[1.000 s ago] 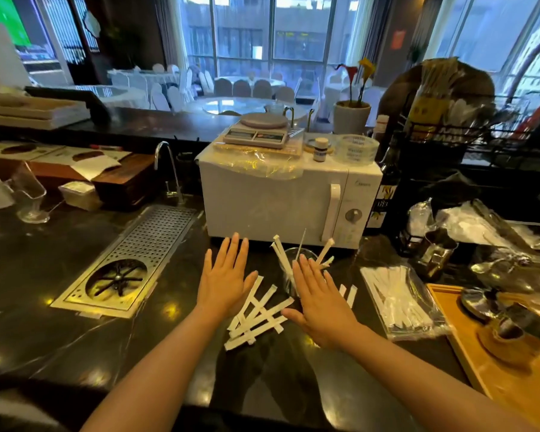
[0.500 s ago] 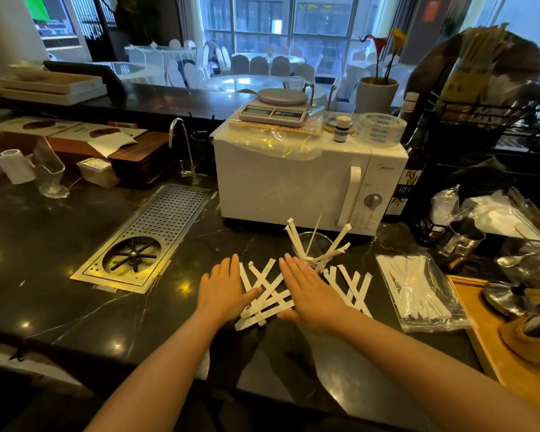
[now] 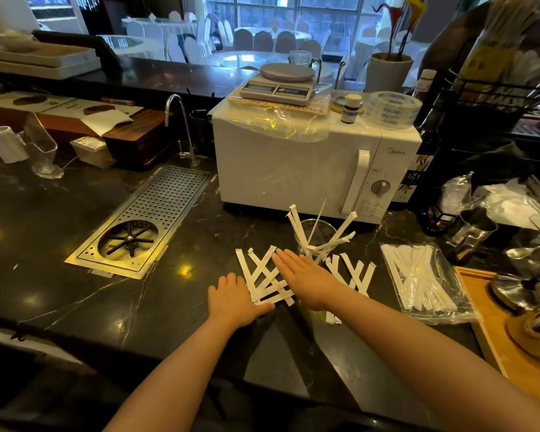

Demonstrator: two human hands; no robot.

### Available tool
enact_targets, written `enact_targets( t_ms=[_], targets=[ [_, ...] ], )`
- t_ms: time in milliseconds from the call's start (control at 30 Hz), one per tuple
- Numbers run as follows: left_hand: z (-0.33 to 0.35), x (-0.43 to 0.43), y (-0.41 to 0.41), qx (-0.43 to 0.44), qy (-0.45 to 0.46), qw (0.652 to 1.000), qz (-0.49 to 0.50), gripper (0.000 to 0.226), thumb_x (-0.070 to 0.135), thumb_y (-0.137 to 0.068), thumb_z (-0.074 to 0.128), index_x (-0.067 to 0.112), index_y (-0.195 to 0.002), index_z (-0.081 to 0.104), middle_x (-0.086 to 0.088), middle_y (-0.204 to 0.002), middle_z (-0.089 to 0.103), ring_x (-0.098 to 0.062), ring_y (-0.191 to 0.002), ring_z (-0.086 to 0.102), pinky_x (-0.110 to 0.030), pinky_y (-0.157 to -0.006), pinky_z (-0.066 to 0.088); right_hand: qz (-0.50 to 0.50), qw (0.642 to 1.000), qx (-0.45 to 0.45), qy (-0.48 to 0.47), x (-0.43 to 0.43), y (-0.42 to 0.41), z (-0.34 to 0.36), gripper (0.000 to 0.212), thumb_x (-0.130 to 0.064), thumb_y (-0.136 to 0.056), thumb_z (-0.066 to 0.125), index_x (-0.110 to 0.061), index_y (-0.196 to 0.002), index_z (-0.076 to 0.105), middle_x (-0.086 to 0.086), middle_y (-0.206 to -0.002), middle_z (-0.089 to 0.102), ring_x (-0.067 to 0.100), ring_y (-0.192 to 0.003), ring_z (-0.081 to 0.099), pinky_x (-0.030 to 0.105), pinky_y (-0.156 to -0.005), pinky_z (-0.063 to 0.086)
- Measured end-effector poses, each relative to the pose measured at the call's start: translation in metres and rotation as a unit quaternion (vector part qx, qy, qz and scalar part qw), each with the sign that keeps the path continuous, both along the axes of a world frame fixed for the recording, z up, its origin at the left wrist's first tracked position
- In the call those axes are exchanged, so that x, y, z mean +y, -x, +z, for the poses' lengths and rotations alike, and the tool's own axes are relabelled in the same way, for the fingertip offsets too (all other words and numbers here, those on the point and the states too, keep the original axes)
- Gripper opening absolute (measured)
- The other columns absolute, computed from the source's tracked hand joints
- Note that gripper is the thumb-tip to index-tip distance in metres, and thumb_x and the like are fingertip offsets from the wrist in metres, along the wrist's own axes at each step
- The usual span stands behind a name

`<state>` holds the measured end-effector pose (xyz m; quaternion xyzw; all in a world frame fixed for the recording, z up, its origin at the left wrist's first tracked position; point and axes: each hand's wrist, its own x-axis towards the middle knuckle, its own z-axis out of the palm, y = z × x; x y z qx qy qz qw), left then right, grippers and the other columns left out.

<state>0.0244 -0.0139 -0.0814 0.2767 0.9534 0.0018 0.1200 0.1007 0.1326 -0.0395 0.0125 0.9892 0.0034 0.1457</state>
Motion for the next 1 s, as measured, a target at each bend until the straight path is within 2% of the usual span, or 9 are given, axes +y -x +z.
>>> enact_targets(
  t_ms=[167, 400, 567, 800, 1000],
  targets=[
    [-0.005, 0.007, -0.003, -0.01, -0.017, 1.0, 0.016, 0.096, 0.079, -0.062, 0.045, 0.009, -0.127, 0.036, -0.01, -0.131, 0.044, -0.026, -0.121, 0.041, -0.04, -0.097, 0.037, 0.005, 1.0, -0.002, 0.006, 0.005, 0.012, -0.012, 0.1, 0.0, -0.077, 0.064, -0.013, -0.145, -0.009, 0.008, -0.158, -0.007, 0.024, -0.145, -0.006, 0.038, -0.116, 0.004],
    [-0.01, 0.023, -0.007, -0.005, -0.034, 0.999, 0.038, 0.093, 0.08, -0.062, 0.044, 0.008, -0.122, 0.04, -0.01, -0.124, 0.045, -0.025, -0.114, 0.042, -0.038, -0.093, 0.038, 0.03, 0.999, -0.02, 0.006, 0.009, 0.024, -0.025, 0.101, -0.004, -0.077, 0.066, -0.012, -0.145, -0.008, 0.008, -0.158, -0.006, 0.024, -0.145, -0.005, 0.036, -0.117, 0.004],
    [-0.011, 0.036, -0.005, -0.015, -0.045, 0.998, 0.039, 0.093, 0.077, -0.061, 0.048, 0.009, -0.124, 0.038, -0.01, -0.126, 0.044, -0.025, -0.116, 0.04, -0.04, -0.095, 0.037, 0.04, 0.999, -0.024, 0.009, 0.011, 0.035, -0.026, 0.102, -0.005, -0.076, 0.067, -0.012, -0.145, -0.009, 0.008, -0.158, -0.007, 0.024, -0.145, -0.006, 0.037, -0.117, 0.003],
    [-0.012, 0.051, -0.004, -0.027, -0.063, 0.998, 0.016, 0.09, 0.07, -0.061, 0.057, 0.011, -0.126, 0.036, -0.009, -0.129, 0.04, -0.026, -0.121, 0.035, -0.042, -0.099, 0.034, 0.077, 0.996, -0.031, -0.01, 0.015, 0.046, -0.025, 0.105, -0.017, -0.074, 0.071, -0.01, -0.145, -0.005, 0.01, -0.158, -0.003, 0.024, -0.145, -0.005, 0.036, -0.117, 0.003],
    [-0.011, 0.058, -0.002, -0.048, -0.067, 0.996, 0.018, 0.091, 0.063, -0.065, 0.057, 0.01, -0.133, 0.027, -0.011, -0.134, 0.038, -0.028, -0.125, 0.033, -0.043, -0.101, 0.033, 0.111, 0.993, -0.037, -0.036, 0.018, 0.057, -0.025, 0.095, -0.015, -0.077, 0.068, -0.01, -0.146, 0.002, 0.011, -0.158, 0.003, 0.027, -0.145, -0.002, 0.04, -0.118, 0.007]
  ],
)
